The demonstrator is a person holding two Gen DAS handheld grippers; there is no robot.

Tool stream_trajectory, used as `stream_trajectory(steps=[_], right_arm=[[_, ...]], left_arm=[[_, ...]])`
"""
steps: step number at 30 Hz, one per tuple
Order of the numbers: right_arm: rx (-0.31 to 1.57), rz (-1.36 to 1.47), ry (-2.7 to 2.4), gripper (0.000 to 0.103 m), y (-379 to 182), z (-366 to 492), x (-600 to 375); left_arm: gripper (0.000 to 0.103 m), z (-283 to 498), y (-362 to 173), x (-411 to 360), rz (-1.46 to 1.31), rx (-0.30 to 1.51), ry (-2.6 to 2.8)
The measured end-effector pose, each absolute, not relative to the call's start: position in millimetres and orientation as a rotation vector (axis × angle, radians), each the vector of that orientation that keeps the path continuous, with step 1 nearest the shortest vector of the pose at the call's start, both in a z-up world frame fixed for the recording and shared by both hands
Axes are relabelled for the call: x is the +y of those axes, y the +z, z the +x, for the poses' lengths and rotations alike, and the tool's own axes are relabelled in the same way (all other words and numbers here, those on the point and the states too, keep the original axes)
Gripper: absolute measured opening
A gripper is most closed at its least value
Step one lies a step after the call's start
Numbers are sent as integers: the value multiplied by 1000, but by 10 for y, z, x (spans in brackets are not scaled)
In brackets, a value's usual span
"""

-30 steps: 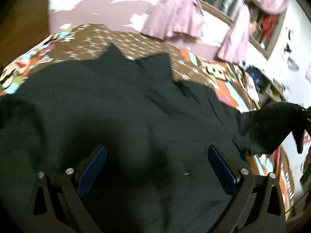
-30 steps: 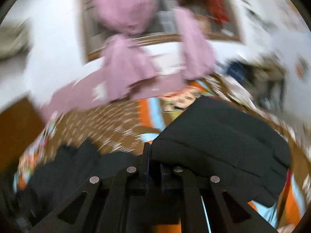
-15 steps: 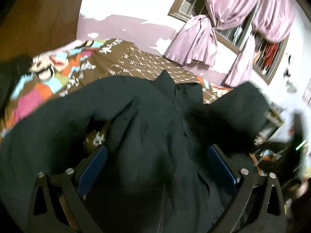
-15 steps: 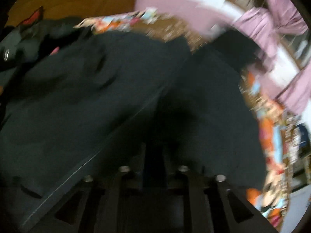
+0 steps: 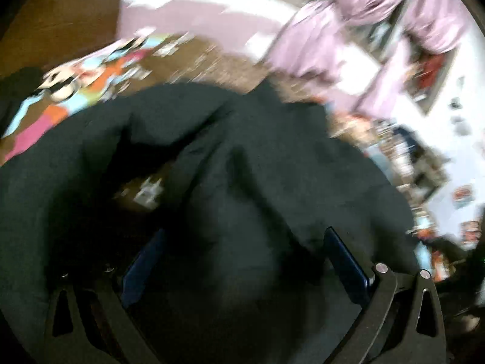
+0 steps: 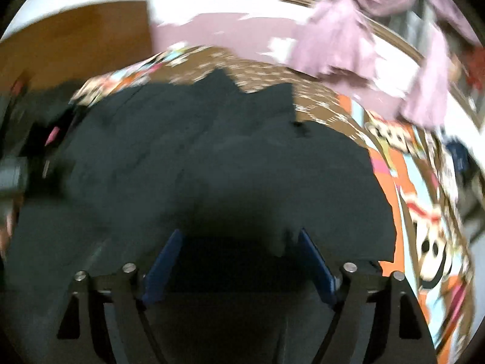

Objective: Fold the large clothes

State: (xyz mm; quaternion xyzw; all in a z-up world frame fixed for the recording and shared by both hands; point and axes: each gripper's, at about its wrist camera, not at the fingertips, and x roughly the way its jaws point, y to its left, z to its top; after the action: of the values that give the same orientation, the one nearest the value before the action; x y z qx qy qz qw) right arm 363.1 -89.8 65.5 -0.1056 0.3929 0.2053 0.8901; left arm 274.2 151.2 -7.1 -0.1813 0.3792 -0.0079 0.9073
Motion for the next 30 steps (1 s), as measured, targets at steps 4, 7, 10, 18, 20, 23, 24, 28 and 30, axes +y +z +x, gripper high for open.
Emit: stream_trajectory(steps=[4,7,10,18,20,23,24,28,30], right_arm=[[902,-209,395,79,320,3988,-637],[906,-254,359,88,96,4095,-523],[885,-290,318,90,-31,4169,-384],[906,-255,343,91,230,3785,-648],[911,-241,352,91,365,3611,-692],[877,-237,381,91,661,3317,-707],[864,-241,399,92,783,3216,-709],[835,-269,462,94,1196,2853,-658],[842,-274,483,94,1330,2708,-620]], left_arm=[[101,2783,-206,1531,-374,795,25],[101,2817,-248,1461,-313,815,59],[102,2848,-309,1451,-293,816,76],[102,2772,-335,1469,-303,774,69],[102,2626,-200,1512,-344,747,82],[102,2412,-15,1535,-413,735,125],[102,2339,29,1546,-437,738,137],[102,1818,174,1659,-538,724,191],[102,1534,203,1784,-589,707,226]])
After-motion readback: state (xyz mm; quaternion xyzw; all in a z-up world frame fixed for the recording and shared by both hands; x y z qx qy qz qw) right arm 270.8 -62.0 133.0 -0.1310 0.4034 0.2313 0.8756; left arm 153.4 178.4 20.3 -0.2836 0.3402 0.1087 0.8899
